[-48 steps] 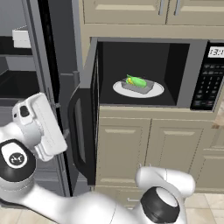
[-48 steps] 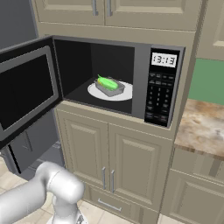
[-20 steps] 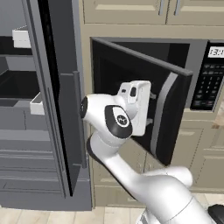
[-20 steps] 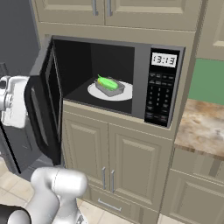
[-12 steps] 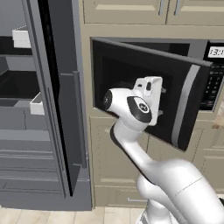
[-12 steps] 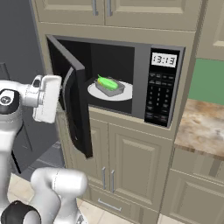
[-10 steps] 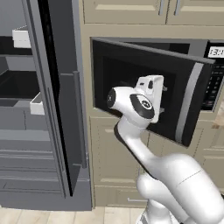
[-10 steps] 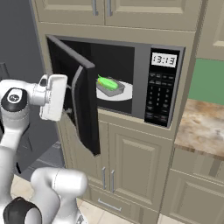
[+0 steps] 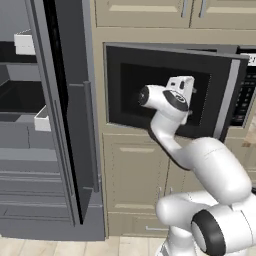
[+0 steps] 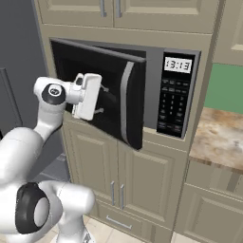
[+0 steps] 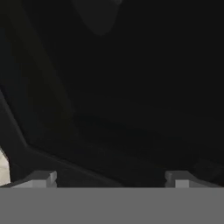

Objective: Place the tupperware containing the fish and corn meal in the microwave. Close the microwave door and press the start button to reheat the meal.

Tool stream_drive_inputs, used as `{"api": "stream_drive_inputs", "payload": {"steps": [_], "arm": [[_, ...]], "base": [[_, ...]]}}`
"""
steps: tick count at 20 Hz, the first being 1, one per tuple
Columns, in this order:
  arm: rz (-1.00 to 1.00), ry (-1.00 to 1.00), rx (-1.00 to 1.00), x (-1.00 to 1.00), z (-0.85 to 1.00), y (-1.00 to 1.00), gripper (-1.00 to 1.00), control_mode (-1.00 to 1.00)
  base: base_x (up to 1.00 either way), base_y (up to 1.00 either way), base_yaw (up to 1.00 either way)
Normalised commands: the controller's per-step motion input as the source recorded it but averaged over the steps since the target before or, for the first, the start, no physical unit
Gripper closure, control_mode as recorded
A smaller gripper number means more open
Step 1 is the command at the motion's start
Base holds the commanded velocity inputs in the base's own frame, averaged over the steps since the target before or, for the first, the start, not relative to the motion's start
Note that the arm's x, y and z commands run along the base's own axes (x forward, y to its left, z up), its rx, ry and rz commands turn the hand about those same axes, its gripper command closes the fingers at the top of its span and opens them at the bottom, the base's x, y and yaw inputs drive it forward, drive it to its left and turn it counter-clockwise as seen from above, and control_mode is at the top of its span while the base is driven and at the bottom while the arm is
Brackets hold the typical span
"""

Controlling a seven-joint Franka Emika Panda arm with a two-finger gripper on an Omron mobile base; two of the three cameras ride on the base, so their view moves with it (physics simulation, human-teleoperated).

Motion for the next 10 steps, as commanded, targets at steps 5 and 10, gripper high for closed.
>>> {"api": "stream_drive_inputs", "payload": {"steps": [5,10], "arm": [[0.09,0.00,0.13,0.64,0.00,-0.47,-1.00,-1.00],[0.20,-0.02,0.17,0.49,-0.01,-0.54,-1.00,-1.00]], "base": [[0.00,0.00,0.00],[0.00,0.00,0.00]]}}
